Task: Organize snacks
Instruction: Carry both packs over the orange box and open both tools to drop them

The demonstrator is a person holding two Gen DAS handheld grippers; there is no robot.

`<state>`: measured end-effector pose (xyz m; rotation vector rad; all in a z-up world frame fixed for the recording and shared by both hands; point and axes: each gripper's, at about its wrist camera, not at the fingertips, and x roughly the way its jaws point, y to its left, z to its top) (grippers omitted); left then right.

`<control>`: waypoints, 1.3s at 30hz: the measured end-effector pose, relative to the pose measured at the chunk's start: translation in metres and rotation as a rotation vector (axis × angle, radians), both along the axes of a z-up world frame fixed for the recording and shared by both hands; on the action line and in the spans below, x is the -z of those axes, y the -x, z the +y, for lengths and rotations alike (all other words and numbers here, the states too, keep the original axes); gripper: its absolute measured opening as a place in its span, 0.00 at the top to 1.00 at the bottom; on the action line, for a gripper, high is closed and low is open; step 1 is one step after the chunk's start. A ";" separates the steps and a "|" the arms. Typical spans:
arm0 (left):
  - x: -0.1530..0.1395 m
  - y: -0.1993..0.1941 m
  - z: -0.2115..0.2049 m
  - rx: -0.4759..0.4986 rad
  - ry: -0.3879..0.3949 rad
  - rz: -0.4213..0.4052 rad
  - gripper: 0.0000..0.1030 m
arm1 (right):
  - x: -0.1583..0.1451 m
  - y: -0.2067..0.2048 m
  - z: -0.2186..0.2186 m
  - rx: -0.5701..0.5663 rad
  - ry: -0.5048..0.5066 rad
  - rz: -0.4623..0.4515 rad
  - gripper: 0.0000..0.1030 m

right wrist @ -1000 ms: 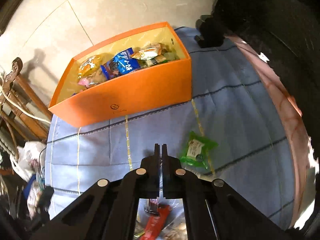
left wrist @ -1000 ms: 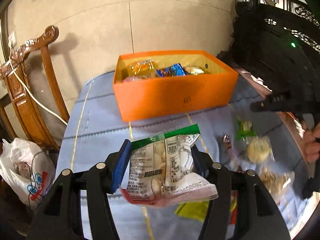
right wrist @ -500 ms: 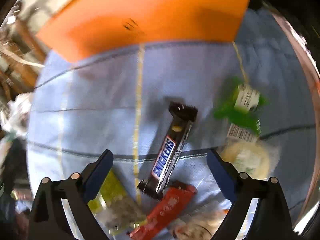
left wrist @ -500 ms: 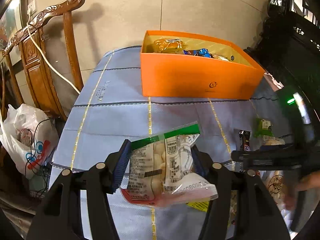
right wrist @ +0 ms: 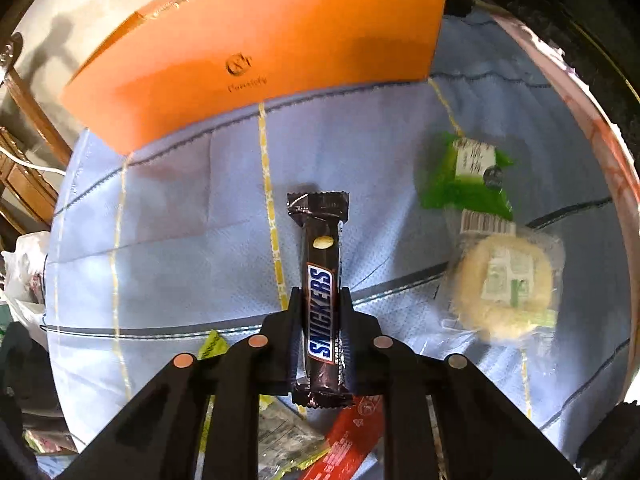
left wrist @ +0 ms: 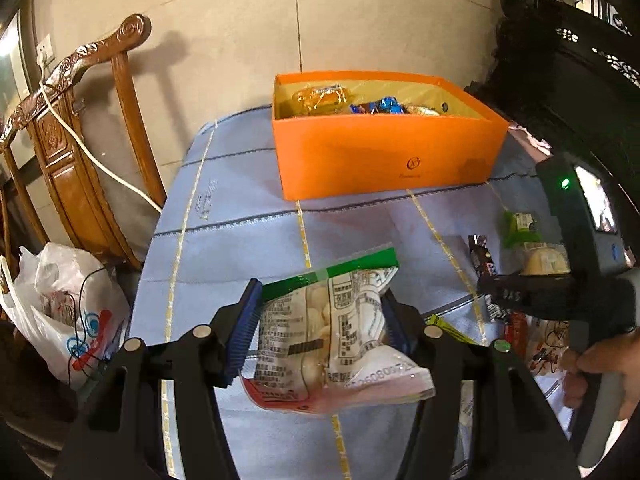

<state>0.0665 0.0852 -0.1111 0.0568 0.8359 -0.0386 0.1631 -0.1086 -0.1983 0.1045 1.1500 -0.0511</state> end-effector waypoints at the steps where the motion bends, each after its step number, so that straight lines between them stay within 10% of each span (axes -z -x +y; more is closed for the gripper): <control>1: -0.002 0.000 0.001 -0.001 0.000 -0.006 0.46 | -0.008 0.003 0.002 -0.011 0.021 -0.026 0.84; 13: -0.041 -0.046 0.002 -0.061 0.051 -0.045 0.47 | -0.130 0.000 -0.024 -0.069 -0.012 -0.278 0.83; 21: -0.094 -0.141 -0.025 -0.086 0.049 -0.084 0.47 | -0.203 -0.077 -0.042 -0.153 -0.002 -0.400 0.83; 36: -0.105 -0.240 -0.054 -0.104 -0.019 -0.074 0.47 | -0.188 -0.174 -0.056 -0.157 0.038 -0.313 0.83; 37: -0.105 -0.241 -0.054 -0.122 -0.008 -0.077 0.44 | -0.187 -0.177 -0.056 -0.158 0.041 -0.314 0.80; 38: -0.105 -0.243 -0.052 -0.143 0.018 -0.086 0.13 | -0.186 -0.181 -0.056 -0.156 0.038 -0.308 0.77; 39: -0.105 -0.243 -0.050 -0.154 0.046 -0.085 0.06 | -0.185 -0.182 -0.056 -0.161 0.031 -0.302 0.38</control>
